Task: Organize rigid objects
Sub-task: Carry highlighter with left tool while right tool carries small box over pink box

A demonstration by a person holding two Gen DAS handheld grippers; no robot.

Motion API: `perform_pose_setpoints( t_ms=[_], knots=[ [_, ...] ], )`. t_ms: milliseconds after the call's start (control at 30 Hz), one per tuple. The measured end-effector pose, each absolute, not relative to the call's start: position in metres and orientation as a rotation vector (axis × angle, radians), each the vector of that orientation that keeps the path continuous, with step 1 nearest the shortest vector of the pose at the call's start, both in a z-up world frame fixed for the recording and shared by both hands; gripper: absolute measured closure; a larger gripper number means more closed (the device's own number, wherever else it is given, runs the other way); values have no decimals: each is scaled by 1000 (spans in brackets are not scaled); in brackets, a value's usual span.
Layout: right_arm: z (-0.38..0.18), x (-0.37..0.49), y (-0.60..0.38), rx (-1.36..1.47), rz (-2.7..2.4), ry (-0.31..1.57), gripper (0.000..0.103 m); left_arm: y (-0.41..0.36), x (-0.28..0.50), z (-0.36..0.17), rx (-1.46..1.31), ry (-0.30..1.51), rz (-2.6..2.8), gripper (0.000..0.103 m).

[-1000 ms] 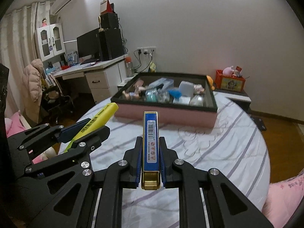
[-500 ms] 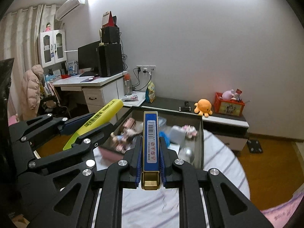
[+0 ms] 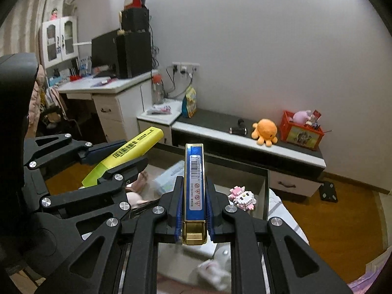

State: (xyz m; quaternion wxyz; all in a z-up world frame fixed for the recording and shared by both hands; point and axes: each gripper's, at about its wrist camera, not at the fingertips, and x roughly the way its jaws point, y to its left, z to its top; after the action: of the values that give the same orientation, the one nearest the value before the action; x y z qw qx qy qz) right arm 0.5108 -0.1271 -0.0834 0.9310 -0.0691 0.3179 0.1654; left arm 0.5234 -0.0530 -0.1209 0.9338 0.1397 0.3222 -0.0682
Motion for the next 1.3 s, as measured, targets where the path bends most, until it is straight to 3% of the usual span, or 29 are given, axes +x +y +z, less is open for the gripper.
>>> perform_pose_setpoints(
  t_ms=[367, 767, 1000, 1300],
  knots=[
    [-143, 574, -158, -139, 263, 813, 87, -98, 583, -180, 300, 837, -226, 77],
    [-154, 584, -165, -177, 235, 842, 87, -107, 595, -205, 345, 888, -232, 74],
    [-152, 576, -158, -209, 228, 827, 87, -102, 584, -204, 351, 866, -201, 36],
    [-161, 573, -168, -238, 155, 851, 87, -95, 571, -193, 351, 809, -168, 20]
  ],
)
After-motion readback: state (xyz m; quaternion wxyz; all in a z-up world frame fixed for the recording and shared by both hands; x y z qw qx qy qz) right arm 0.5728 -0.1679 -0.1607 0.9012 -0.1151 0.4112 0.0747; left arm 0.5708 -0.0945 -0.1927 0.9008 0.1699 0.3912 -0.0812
